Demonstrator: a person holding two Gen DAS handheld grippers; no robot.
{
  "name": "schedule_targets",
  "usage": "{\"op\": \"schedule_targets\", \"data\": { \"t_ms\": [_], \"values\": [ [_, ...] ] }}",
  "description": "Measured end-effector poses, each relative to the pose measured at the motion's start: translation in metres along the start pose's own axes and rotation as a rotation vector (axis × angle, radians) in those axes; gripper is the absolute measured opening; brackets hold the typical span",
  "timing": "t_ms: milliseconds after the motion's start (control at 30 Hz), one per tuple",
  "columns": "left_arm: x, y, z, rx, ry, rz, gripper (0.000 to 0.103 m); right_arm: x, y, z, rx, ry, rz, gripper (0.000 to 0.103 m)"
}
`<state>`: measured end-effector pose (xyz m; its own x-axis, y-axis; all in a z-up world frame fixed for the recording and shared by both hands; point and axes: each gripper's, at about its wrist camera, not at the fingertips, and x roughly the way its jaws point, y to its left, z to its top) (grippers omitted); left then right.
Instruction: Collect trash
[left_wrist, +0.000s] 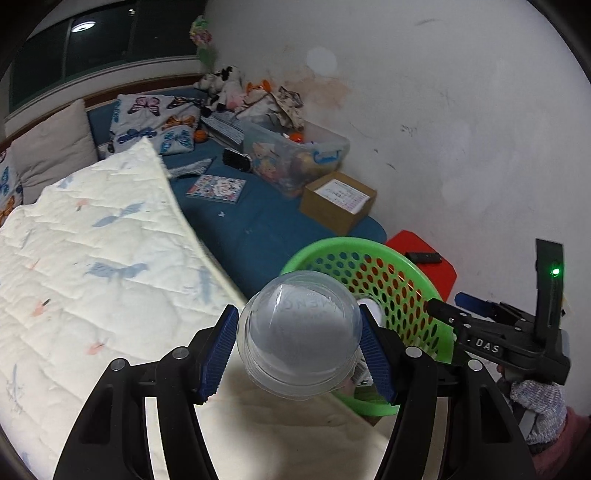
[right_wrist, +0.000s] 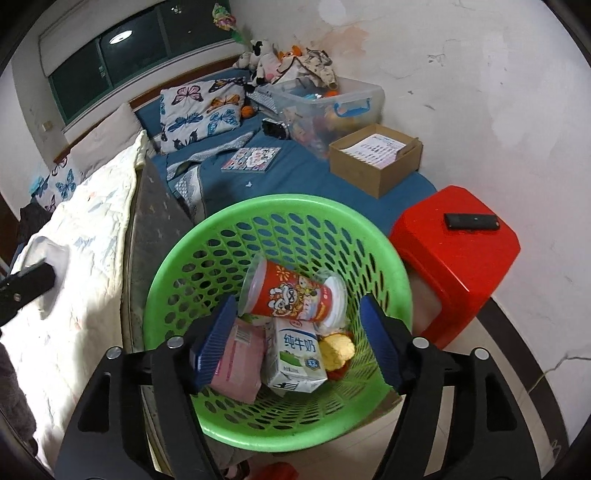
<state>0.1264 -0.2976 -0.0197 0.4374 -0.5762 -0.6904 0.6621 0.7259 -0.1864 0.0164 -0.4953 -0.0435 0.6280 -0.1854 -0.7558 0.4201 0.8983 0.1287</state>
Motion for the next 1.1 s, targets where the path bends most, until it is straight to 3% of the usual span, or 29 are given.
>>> {"op": "schedule_targets", "data": {
  "t_ms": [433,567,1100],
  "values": [
    [0.04,-0.036,-0.002,0.056,0.076,-0.035,0.063,-0.015,-0.015,-0.008,0.033,-0.008,0.006,0.075],
    [0.045,-0.039,-0.003,0.057,0.087,-0.041,0.071,-0.017,-0.016,-0.011,0.037,-0.004,0.008,0.076],
    [0.009,-0.031,-0.01,0.062,0.034,-0.016,0.08,-0.035,0.006,-0.017,0.021,-0.022,0.052,0.078]
  ]
}}
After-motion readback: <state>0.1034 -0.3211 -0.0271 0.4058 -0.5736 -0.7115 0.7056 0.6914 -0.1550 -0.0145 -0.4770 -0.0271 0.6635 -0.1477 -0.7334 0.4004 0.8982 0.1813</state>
